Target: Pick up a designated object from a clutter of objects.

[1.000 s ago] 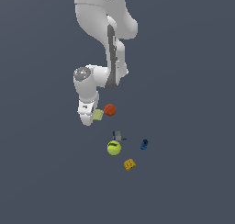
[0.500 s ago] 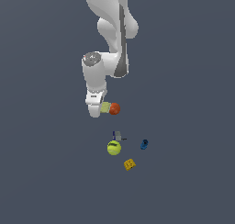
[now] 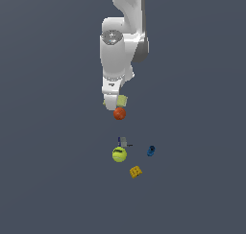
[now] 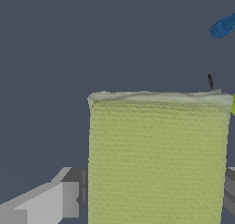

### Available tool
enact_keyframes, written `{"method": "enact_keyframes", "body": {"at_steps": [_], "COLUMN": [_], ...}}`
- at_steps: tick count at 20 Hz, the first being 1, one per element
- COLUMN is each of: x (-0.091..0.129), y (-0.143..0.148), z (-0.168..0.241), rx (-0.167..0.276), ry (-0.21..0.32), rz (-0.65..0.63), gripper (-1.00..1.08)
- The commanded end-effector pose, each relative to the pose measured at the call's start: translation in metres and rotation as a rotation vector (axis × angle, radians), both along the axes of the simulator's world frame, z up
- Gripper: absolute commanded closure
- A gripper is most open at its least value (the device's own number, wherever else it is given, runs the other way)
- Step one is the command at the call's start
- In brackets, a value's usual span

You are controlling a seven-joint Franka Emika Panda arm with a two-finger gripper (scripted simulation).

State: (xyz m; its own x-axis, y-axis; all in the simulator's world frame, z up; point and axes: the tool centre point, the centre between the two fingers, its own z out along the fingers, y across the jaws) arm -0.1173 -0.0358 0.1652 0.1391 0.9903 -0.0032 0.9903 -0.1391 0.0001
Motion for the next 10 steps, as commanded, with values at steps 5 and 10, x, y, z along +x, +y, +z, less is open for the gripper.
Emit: {"method": "enact_keyframes", "body": {"at_steps": [5,10], "x": [-0.009,-0.015], "y": [0.042,0.075], "z": [0.054,0.095], "rx": [-0.001,0.000], "ry": [0.000,0.000], "rz": [0.000,0.001], "gripper": [1.08,1.08]}}
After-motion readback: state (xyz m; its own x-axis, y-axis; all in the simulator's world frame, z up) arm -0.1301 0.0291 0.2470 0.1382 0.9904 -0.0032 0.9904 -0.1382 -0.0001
